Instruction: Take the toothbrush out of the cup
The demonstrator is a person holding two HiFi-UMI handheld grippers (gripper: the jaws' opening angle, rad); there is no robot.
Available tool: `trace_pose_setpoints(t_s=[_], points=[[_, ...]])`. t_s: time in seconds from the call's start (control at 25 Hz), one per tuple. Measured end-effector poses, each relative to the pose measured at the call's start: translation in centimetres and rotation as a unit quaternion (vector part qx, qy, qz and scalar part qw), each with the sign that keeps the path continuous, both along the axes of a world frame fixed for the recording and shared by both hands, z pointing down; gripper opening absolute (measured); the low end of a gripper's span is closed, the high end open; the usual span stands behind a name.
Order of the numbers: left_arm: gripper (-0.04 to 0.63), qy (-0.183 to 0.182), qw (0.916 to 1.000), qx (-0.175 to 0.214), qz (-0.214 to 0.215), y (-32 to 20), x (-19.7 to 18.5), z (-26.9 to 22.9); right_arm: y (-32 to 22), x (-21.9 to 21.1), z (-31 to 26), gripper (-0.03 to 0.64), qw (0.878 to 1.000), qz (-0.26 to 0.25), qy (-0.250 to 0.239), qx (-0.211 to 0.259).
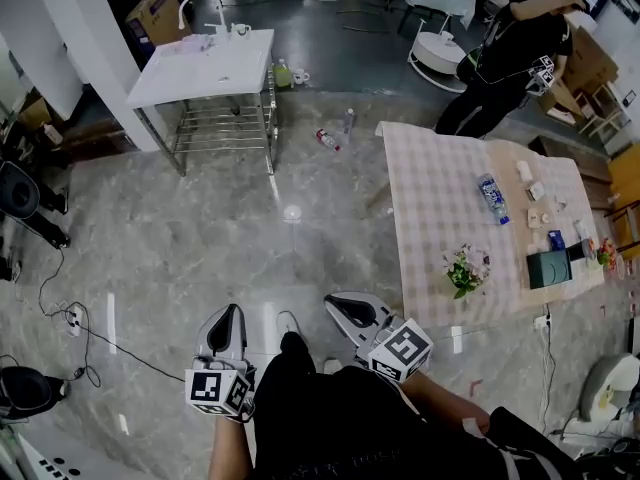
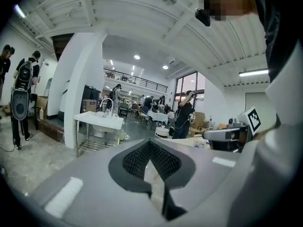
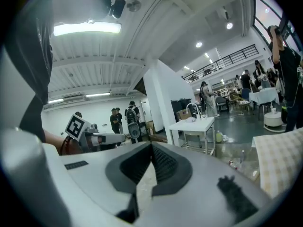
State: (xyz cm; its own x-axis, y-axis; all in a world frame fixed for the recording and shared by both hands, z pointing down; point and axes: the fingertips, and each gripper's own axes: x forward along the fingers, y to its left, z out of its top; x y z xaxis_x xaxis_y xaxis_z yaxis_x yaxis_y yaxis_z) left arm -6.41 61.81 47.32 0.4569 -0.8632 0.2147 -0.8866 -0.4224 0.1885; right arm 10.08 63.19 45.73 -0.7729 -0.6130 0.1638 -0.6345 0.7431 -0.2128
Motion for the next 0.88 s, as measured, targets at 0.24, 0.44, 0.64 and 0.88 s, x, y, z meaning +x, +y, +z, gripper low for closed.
trace_pose_setpoints(t_s=[0.24,0.44,0.64,0.88], points=[[0.009,-0.01,0.9999,-0.007,0.003,-4.1,-2.9,0.2,-4.3,-3.1,-0.7,0.012,1.0,-0.008,0.002,0.001],[0.009,0.001,0.9999,-0.004,0.014,-7.4,-4.8,0.1,-7.4,-4.9,-0.9,0.012,1.0,-0.002,0.009,-0.005],[0.009,0.012,0.9996,0.0,0.026,-11.0,-6.9,0.1,-10.3,-7.3,-1.3,0.012,1.0,0.005,0.007,-0.004],[0.009,0.024,0.999,0.001,0.039,-13.5,-8.5,0.6,-12.5,-9.1,-1.1,0.012,1.0,0.017,0.022,-0.002]])
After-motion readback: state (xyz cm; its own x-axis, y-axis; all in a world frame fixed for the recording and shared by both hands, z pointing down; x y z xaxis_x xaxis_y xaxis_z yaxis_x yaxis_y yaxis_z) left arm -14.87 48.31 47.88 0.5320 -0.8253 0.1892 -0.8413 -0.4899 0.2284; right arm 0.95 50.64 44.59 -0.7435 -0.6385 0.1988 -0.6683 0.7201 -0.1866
